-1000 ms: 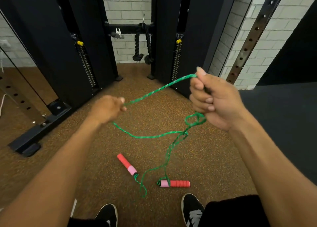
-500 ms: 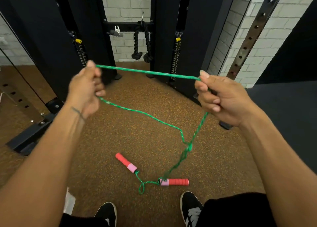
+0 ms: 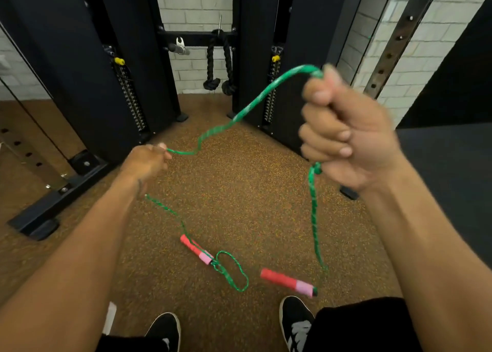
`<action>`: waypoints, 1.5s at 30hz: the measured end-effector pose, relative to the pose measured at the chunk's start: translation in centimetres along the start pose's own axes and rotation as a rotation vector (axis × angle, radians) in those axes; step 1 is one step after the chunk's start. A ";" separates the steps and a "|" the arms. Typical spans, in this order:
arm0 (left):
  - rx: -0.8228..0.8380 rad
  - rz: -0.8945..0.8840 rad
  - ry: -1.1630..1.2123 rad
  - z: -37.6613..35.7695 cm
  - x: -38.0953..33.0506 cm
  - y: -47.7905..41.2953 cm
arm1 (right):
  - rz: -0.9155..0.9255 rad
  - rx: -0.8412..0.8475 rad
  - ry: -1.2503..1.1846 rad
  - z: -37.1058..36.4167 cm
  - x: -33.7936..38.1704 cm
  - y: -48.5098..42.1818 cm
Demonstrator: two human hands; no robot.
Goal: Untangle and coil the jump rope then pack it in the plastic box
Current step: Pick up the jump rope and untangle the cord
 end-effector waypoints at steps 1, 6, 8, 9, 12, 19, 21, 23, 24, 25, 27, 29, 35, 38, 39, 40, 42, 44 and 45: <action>0.077 -0.035 -0.117 -0.8 -0.2 0.5 | -0.037 -0.040 0.076 0.2 -1.0 -0.1; 0.619 -0.402 0.278 -3.4 -5.2 8.3 | -0.202 -0.115 0.420 0.8 -3.8 -0.4; 0.845 -0.487 0.368 -4.4 -6.8 11.4 | -0.219 -0.106 0.512 0.8 -4.6 -0.5; 0.888 -0.540 0.351 -4.9 -7.1 12.3 | -0.217 -0.115 0.532 0.9 -4.7 -0.5; 0.729 -0.622 0.325 -4.9 -7.5 11.7 | -0.230 -0.135 0.562 1.5 -3.8 -0.2; 0.226 -0.139 0.754 0.3 -4.6 3.8 | -0.199 -0.229 0.401 4.2 -1.5 1.1; 0.175 -0.073 0.601 -0.2 -3.5 3.1 | -0.185 -0.207 0.378 4.0 -1.7 1.1; 0.248 -0.039 0.417 -1.1 -3.3 3.8 | -0.149 -0.202 0.322 3.8 -1.8 0.9; 0.275 -0.052 0.281 -1.3 -3.2 4.2 | -0.135 -0.209 0.294 3.8 -1.8 0.9; 0.277 -0.101 0.138 -1.6 -3.2 4.6 | -0.131 -0.216 0.281 3.8 -1.8 0.8; 0.319 -0.278 0.037 -2.0 -4.0 5.9 | -0.148 -0.216 0.313 3.5 -2.2 0.5; 0.543 -0.430 0.172 -3.2 -5.4 8.3 | -0.182 -0.198 0.384 3.0 -3.1 0.2; 0.729 -0.608 0.301 -6.2 -7.6 12.2 | -0.214 -0.148 0.600 2.7 -4.6 -0.2; 0.761 -0.509 0.388 -5.7 -7.2 11.6 | -0.220 -0.136 0.641 3.0 -4.3 0.1; 0.853 -0.465 0.426 -5.6 -6.9 11.6 | -0.214 -0.150 0.640 3.1 -4.1 0.2; 0.990 -0.422 0.438 -5.5 -6.5 11.8 | -0.200 -0.170 0.628 3.2 -3.9 0.1; 1.302 -0.325 0.375 -5.3 -5.6 12.4 | -0.150 -0.186 0.583 3.0 -3.6 -0.1; 1.464 -0.264 0.300 -5.2 -5.0 13.0 | -0.121 -0.127 0.579 2.1 -3.7 -0.3; 1.453 -0.257 0.295 -5.4 -5.1 13.3 | -0.121 -0.072 0.603 1.6 -4.0 -0.4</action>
Point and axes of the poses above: each hand's wrist, its own y-axis away from the middle knuckle, its own z-axis out of the back of the hand, x = y × z, the point moved 3 cm from there along -y, towards the middle knuckle, and after that the axes turned 11 degrees about z, right-handed, at the moved point
